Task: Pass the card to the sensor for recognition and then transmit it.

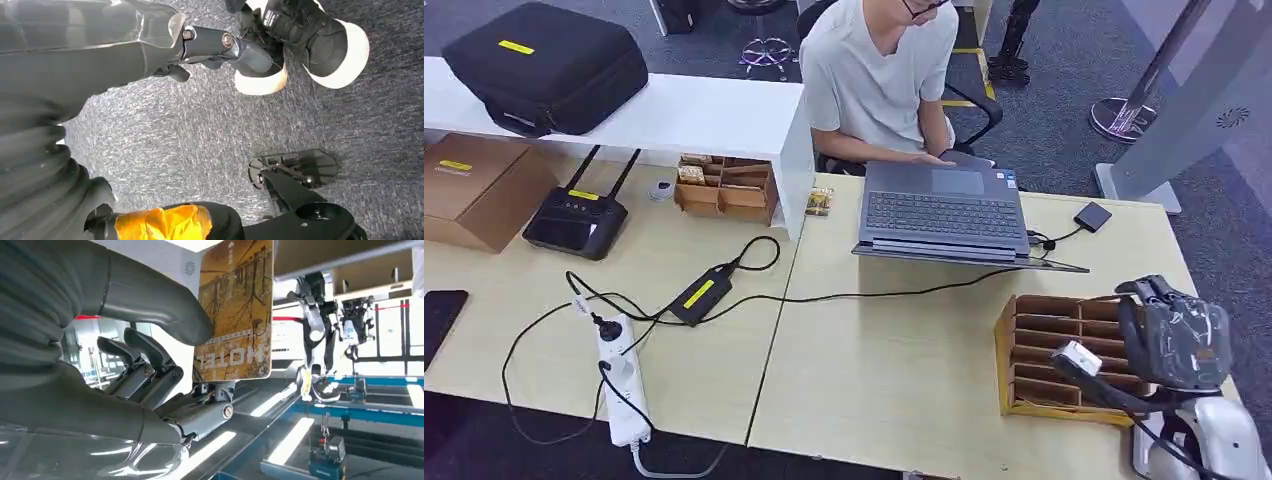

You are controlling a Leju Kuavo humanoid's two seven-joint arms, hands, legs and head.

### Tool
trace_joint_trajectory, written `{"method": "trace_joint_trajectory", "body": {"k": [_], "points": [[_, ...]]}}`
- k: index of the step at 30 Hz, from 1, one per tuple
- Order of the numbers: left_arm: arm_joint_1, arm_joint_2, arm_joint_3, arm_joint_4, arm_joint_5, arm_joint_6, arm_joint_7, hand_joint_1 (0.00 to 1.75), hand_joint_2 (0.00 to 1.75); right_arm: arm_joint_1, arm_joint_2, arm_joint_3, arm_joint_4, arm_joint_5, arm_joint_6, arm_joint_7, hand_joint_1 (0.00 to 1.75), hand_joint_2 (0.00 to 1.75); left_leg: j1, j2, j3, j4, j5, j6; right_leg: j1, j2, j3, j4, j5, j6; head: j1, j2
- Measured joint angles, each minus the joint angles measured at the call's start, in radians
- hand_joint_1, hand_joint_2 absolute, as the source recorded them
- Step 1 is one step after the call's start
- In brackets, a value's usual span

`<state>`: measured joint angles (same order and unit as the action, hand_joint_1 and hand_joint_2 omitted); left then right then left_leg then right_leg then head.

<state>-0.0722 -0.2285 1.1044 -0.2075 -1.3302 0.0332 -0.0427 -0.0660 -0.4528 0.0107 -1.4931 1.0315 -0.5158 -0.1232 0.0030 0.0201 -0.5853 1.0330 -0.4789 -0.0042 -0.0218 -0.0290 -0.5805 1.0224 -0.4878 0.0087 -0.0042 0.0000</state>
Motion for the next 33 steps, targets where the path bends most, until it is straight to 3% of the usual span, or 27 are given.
{"method": "trace_joint_trajectory", "body": {"k": [10,21,33], "points": [[0.0,0.0,-0.009,0.0,-0.014,-0.003,0.0,0.0,1.75,-0.036,0.039,0.017,0.05,-0.009,-0.077,-0.007,1.75,1.75,0.0,0.0,0.0,0.0,0.0,0.0,0.0,0.0,0.0,0.0,0.0,0.0,0.0,0.0],[0.0,0.0,-0.03,0.0,-0.031,-0.012,0.0,0.0,1.75,-0.125,0.078,0.035,0.155,0.086,-0.159,0.028,1.75,1.75,0.0,0.0,0.0,0.0,0.001,-0.001,0.0,0.0,0.0,0.0,0.0,0.0,0.0,0.0],[-0.001,0.0,-0.048,0.0,-0.043,-0.023,0.0,0.0,1.75,-0.216,0.106,0.012,0.223,0.174,-0.168,0.017,1.75,1.75,0.0,0.0,0.0,0.0,0.001,-0.001,0.0,0.0,0.0,0.0,0.0,0.0,0.0,0.0]]}}
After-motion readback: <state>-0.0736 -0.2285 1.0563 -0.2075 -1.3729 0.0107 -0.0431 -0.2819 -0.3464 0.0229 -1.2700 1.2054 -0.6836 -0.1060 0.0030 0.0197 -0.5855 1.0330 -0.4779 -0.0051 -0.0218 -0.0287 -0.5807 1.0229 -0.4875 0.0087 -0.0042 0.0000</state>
